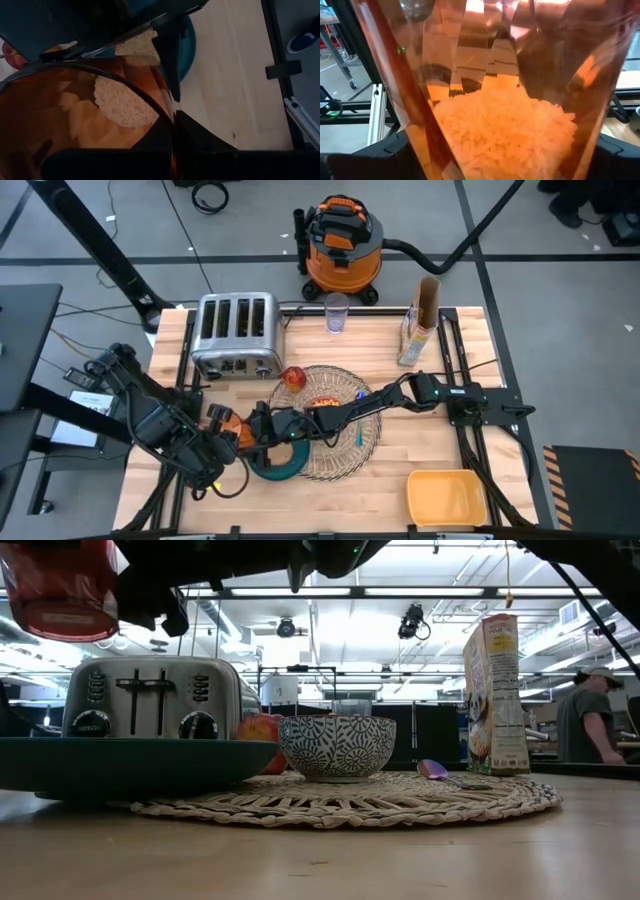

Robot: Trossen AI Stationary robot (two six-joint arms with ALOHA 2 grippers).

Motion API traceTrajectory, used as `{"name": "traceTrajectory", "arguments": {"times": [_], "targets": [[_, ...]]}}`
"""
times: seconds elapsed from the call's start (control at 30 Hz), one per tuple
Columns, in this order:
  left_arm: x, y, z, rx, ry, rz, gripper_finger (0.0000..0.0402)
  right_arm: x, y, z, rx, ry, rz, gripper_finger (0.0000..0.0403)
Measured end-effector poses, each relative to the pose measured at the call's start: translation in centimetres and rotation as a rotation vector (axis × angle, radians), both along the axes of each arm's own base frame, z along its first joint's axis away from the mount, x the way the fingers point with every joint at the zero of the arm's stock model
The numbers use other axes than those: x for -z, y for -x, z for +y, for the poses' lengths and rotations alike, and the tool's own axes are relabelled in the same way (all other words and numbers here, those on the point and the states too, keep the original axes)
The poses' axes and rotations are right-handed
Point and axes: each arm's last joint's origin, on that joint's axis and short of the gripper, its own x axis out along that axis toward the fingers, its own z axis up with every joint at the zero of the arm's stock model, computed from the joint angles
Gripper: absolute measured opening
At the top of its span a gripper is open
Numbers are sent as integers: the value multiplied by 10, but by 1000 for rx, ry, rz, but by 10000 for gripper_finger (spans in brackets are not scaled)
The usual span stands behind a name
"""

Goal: Arrange a breakfast setting
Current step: Put the orange glass above the red bowl

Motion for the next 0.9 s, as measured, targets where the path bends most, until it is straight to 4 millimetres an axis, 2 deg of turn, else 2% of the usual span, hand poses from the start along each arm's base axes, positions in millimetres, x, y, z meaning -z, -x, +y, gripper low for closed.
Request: {"name": "traceTrajectory", "arguments": {"times": [0.2, 0.57, 0.73, 0.9], "targets": [[0, 0, -1, -4, 15, 5, 13, 0, 0, 1, -17, -2, -3, 351], [0, -5, 0, -9, 38, -11, 12, 3, 2, 2, -50, -18, 59, 357], [0, -5, -1, -4, 51, -4, 12, 14, 4, 2, -76, 0, 159, 371], [1, -6, -2, -9, 63, 12, 12, 17, 5, 2, -76, 10, 192, 361]]}}
